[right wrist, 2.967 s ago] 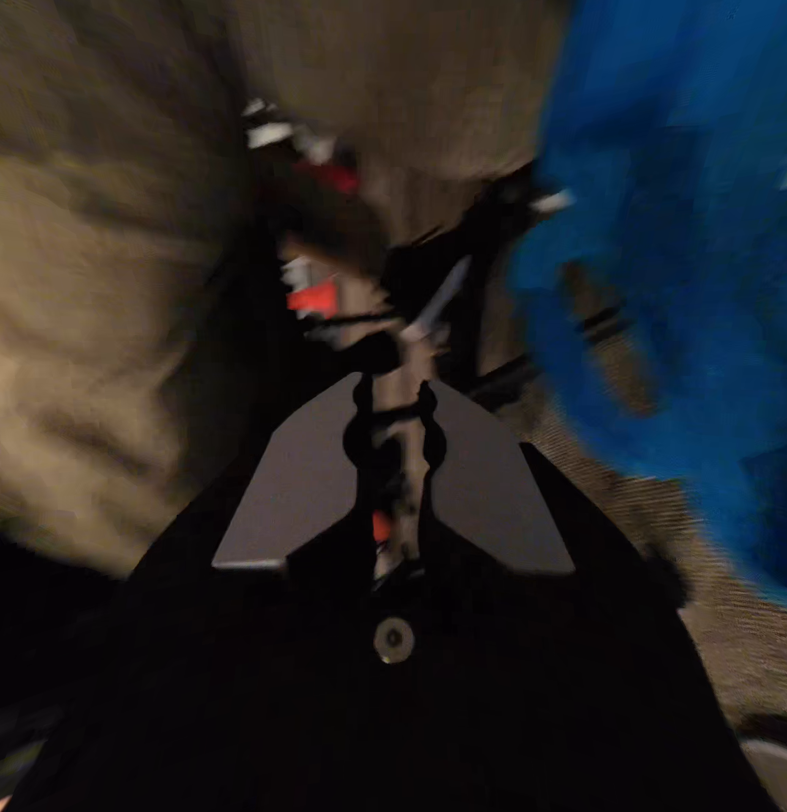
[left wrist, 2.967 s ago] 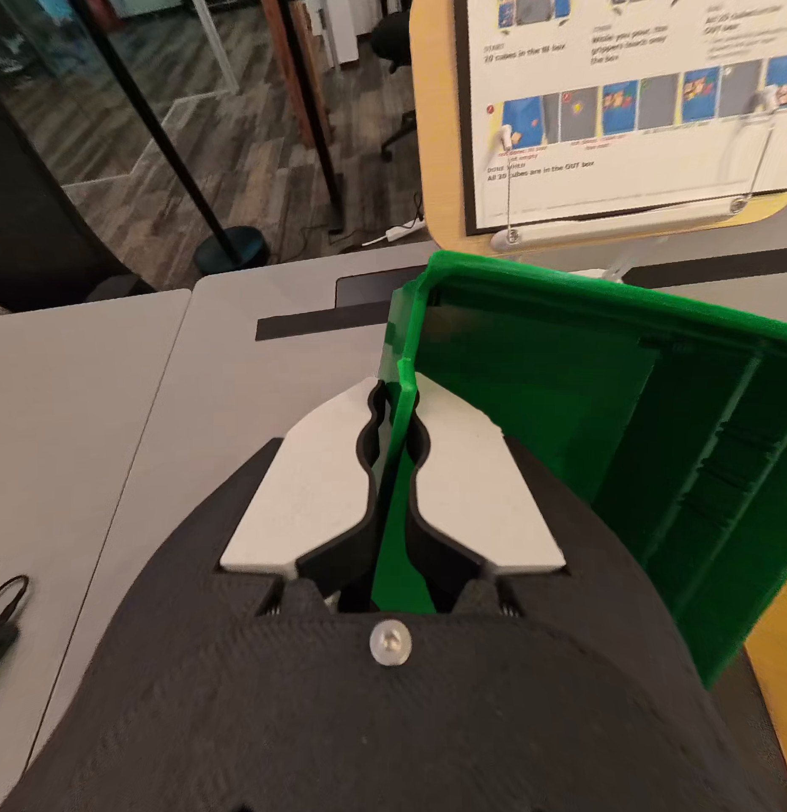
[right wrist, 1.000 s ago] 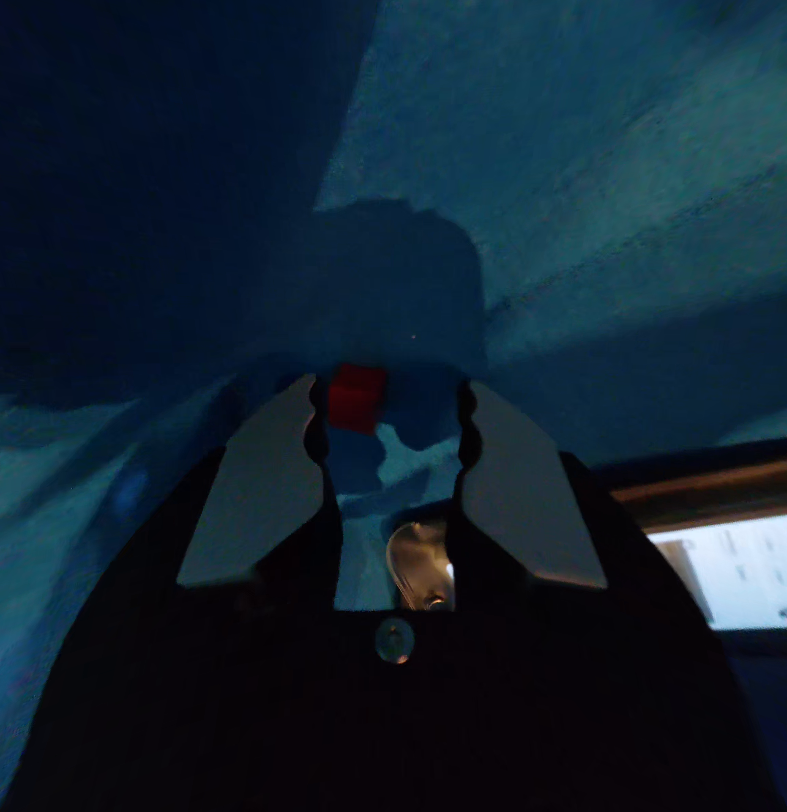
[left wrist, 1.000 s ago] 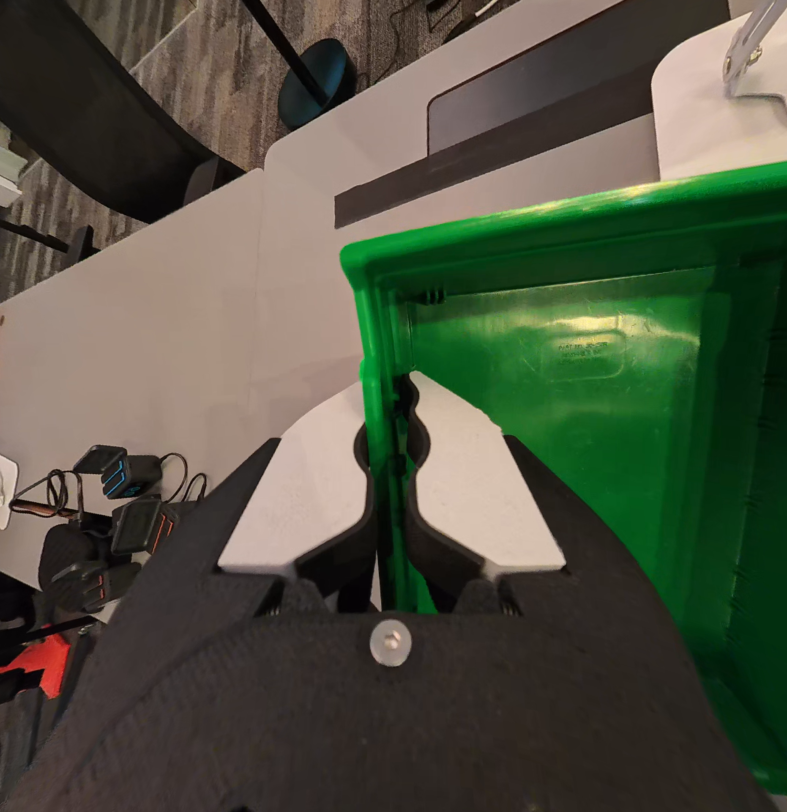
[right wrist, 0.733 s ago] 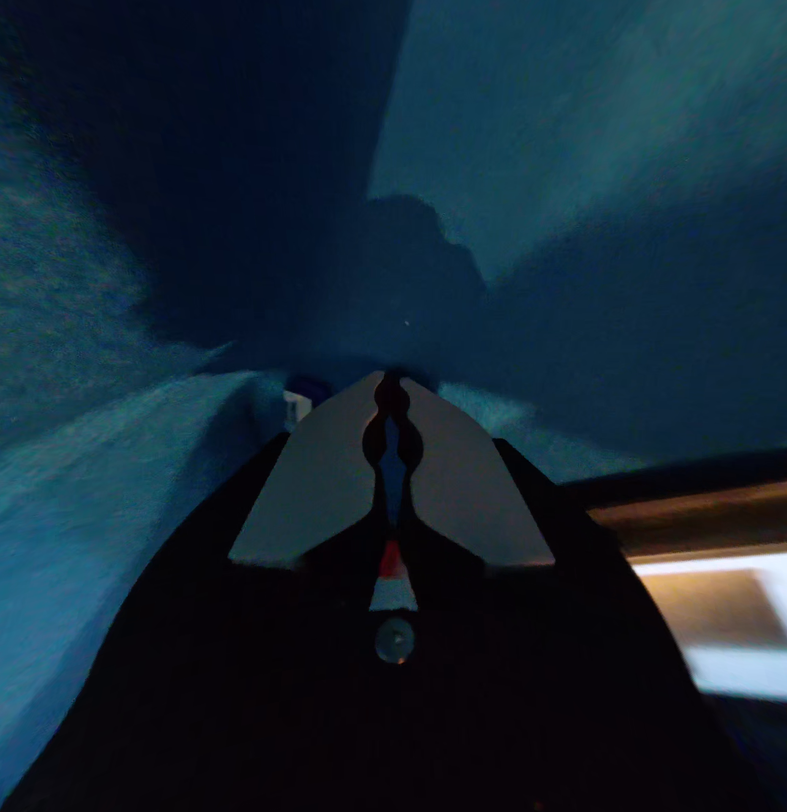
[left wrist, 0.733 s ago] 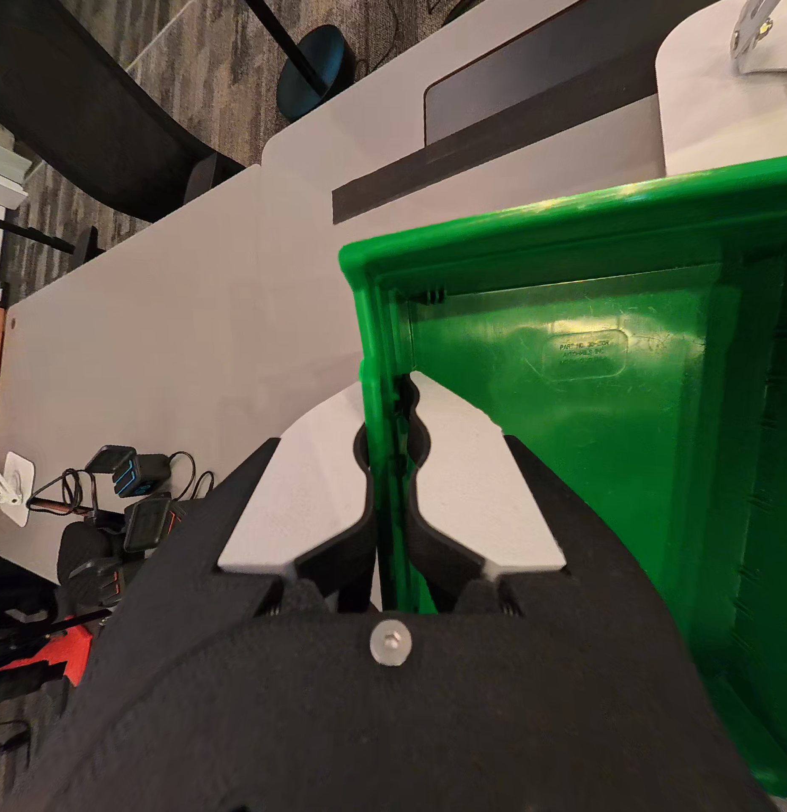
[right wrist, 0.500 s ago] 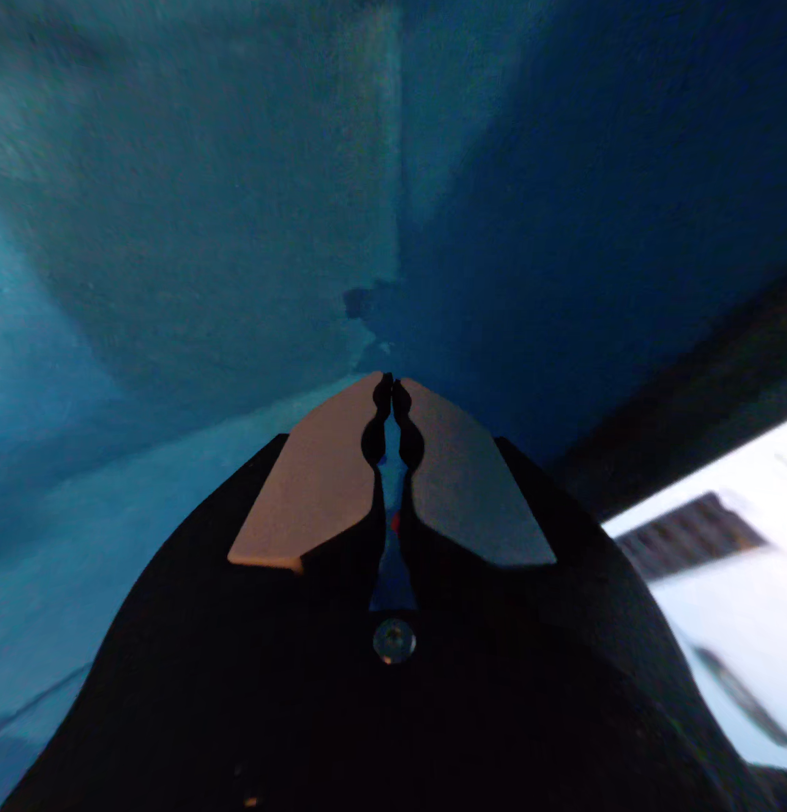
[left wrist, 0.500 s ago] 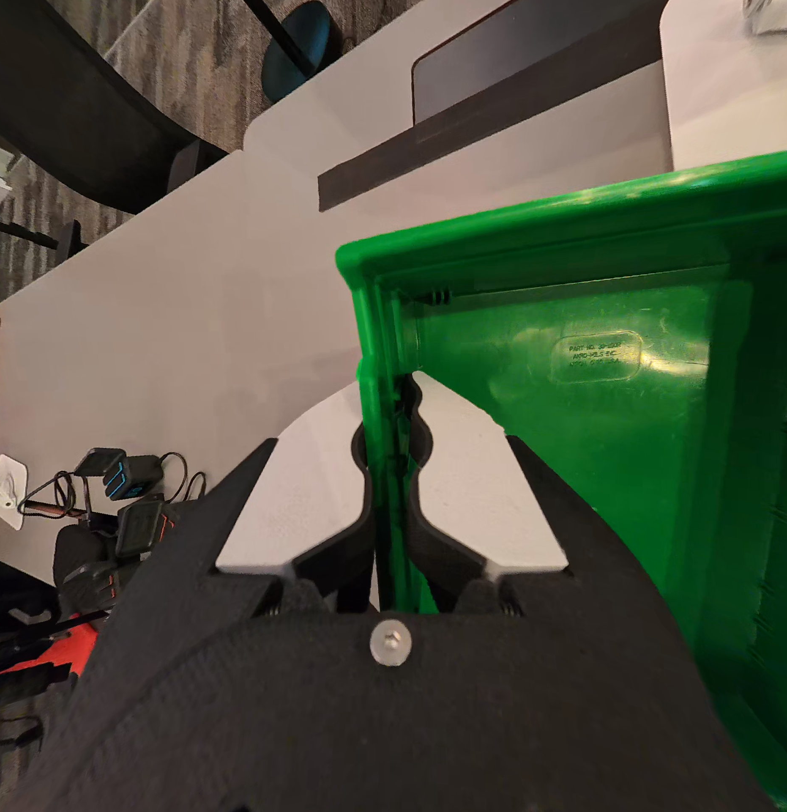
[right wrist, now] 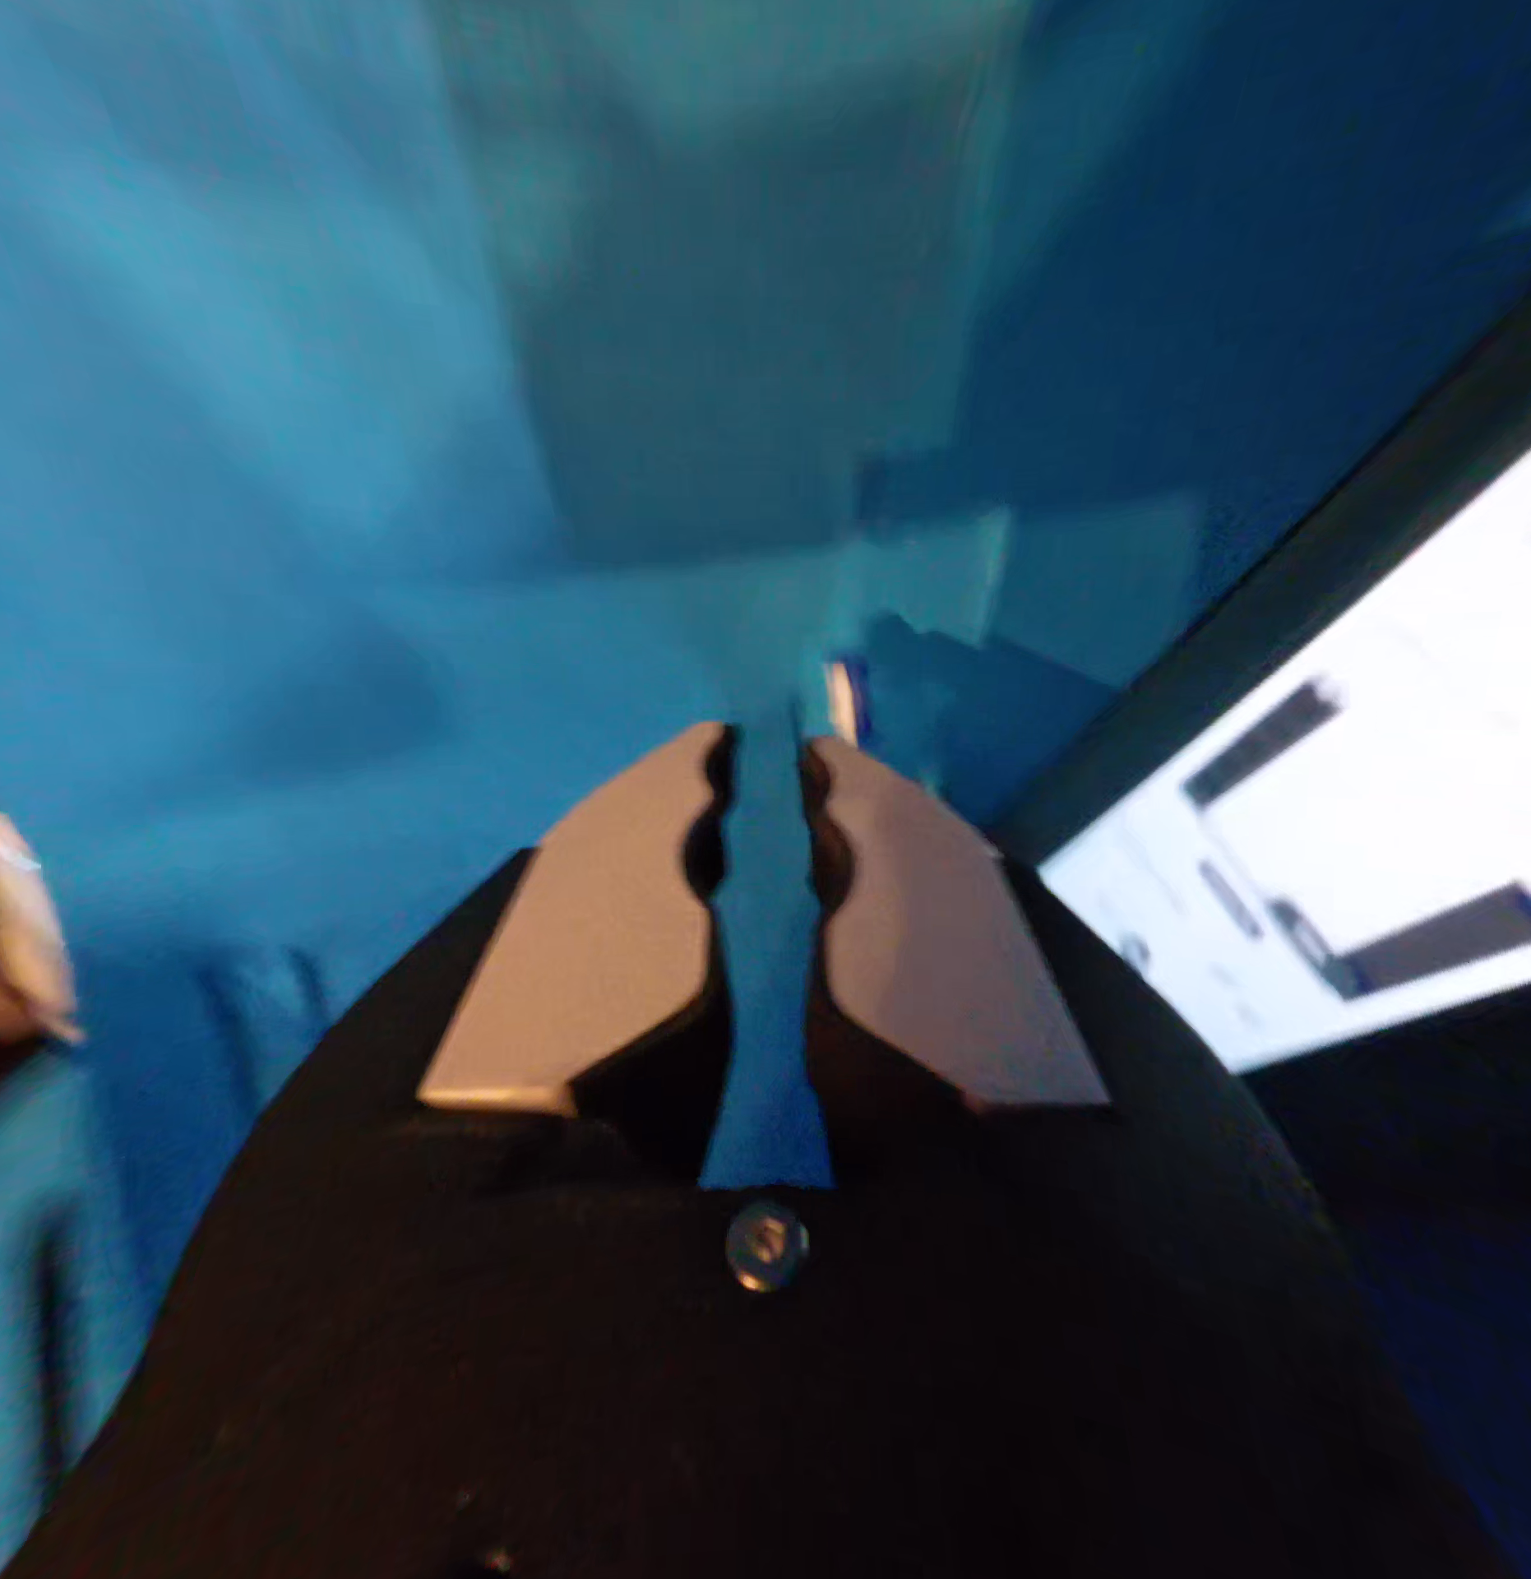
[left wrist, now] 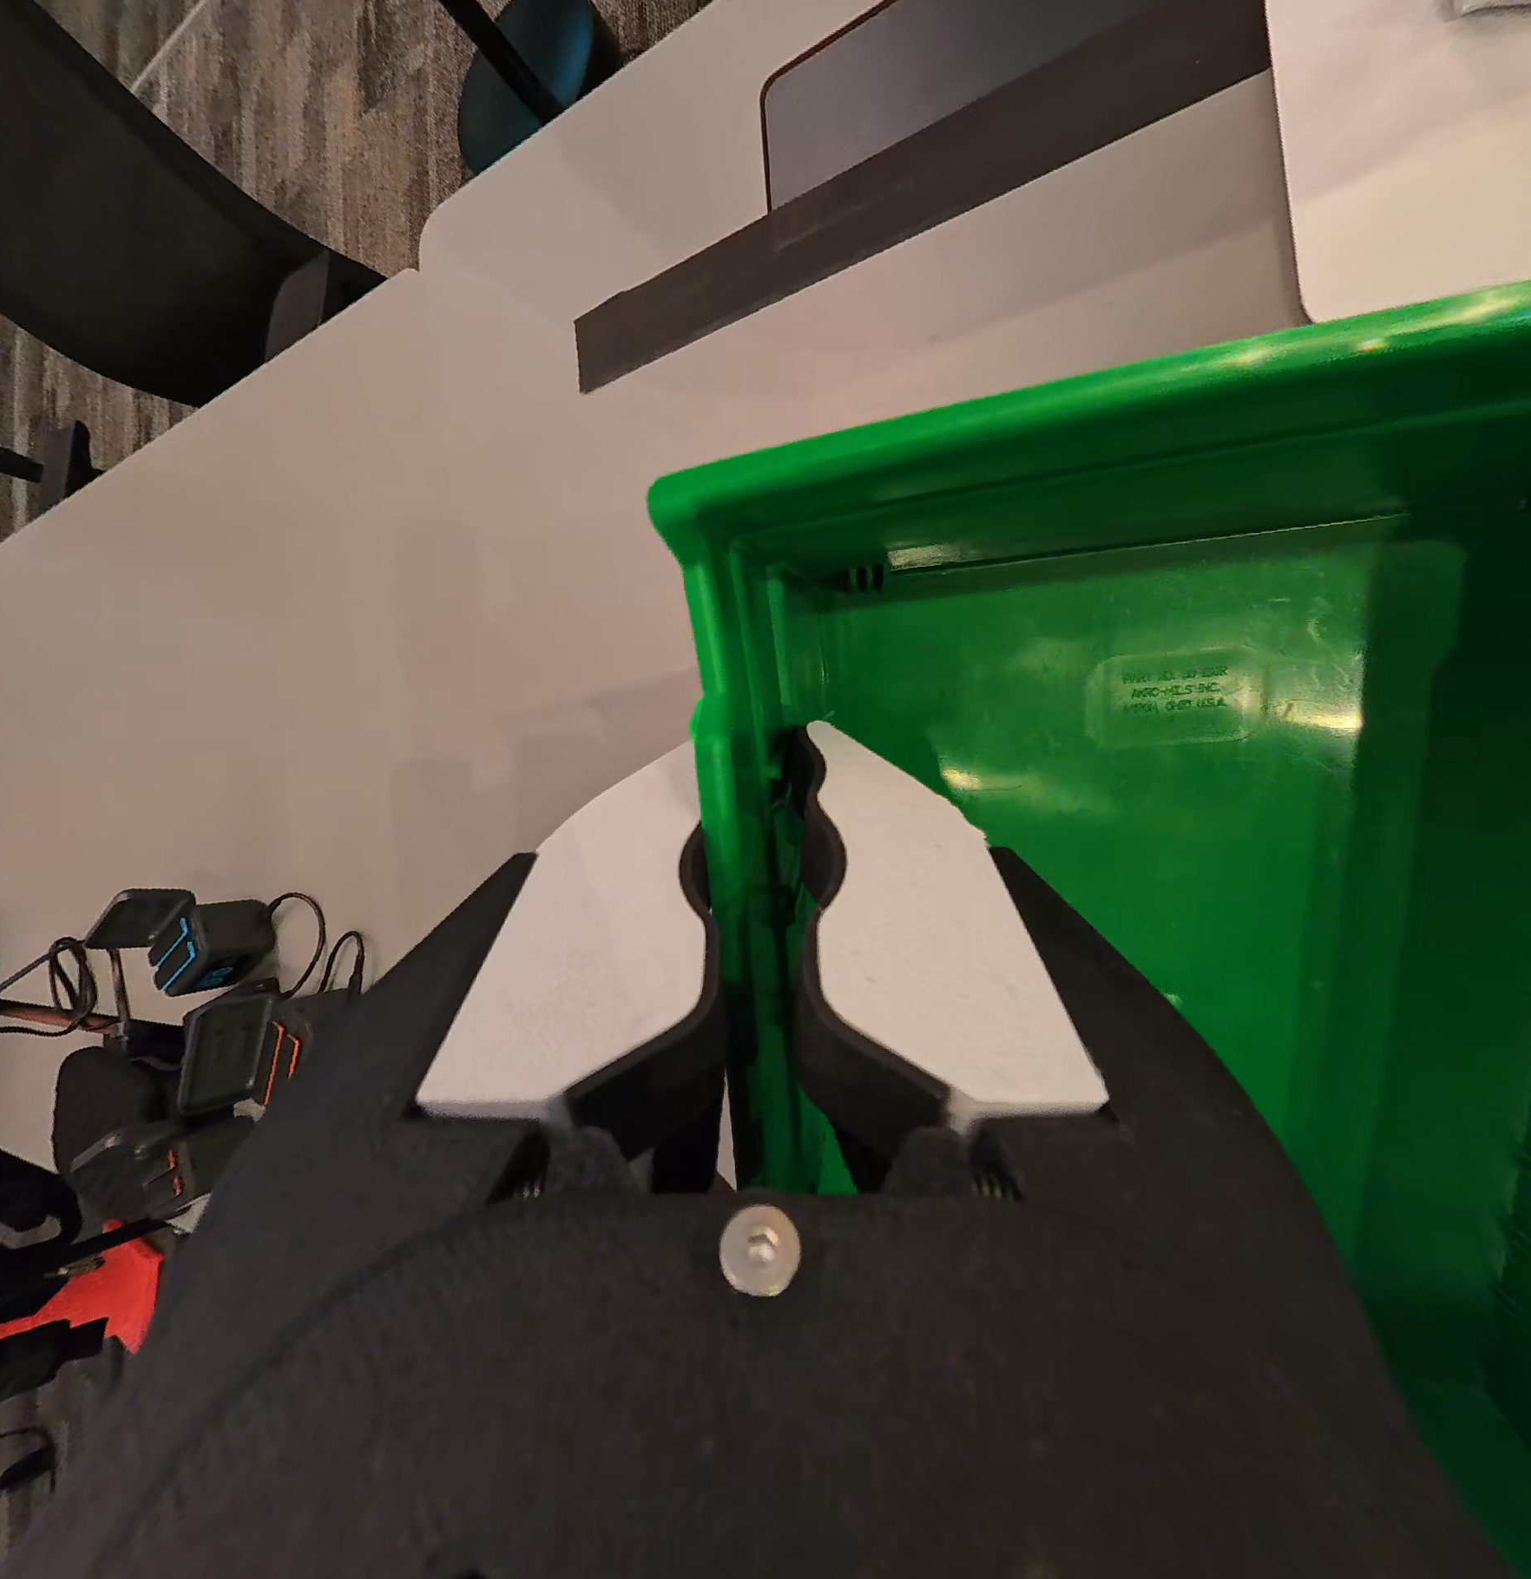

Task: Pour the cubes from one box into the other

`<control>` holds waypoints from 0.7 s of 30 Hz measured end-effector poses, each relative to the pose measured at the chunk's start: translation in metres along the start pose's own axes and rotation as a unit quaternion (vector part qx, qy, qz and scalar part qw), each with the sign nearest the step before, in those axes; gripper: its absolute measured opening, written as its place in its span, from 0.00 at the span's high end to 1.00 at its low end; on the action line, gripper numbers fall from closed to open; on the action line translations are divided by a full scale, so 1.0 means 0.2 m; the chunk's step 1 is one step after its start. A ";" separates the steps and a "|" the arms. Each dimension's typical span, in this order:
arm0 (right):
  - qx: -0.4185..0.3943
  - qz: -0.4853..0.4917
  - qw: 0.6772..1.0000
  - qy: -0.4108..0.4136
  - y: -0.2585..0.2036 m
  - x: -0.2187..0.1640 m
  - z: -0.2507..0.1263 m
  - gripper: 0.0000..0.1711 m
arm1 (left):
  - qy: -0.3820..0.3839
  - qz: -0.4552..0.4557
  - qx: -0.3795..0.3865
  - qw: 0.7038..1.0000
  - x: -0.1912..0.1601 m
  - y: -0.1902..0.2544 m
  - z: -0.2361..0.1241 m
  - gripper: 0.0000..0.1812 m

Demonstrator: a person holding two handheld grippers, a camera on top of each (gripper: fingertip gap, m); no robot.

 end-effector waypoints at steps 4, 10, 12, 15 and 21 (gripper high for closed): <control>-0.067 -0.054 0.987 -0.132 0.00 -0.22 0.13 0.78 | -0.004 0.003 -0.008 1.000 -0.03 0.02 0.02 0.92; -0.171 0.175 0.956 -0.159 0.04 -0.39 0.28 0.78 | -0.015 0.003 -0.012 1.000 -0.07 0.03 0.05 0.91; -0.208 0.198 0.948 -0.133 0.10 -0.40 0.31 0.77 | -0.016 0.003 -0.011 1.000 -0.07 0.03 0.05 0.91; -0.225 0.207 0.943 -0.133 0.10 -0.39 0.39 0.75 | -0.018 0.005 -0.013 1.000 -0.08 0.03 0.06 0.91; -0.246 0.239 0.923 -0.174 0.07 -0.35 0.46 0.73 | -0.022 0.009 -0.012 1.000 -0.08 0.03 0.06 0.91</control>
Point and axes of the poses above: each gripper's, where its closed fingertips meet, z out along the fingers, x out of its top, y = z × x across the jaws, the point moved 3 cm from there along -z, back along the fingers, and after that the axes turned 11 degrees about y, right-handed, at the moved point
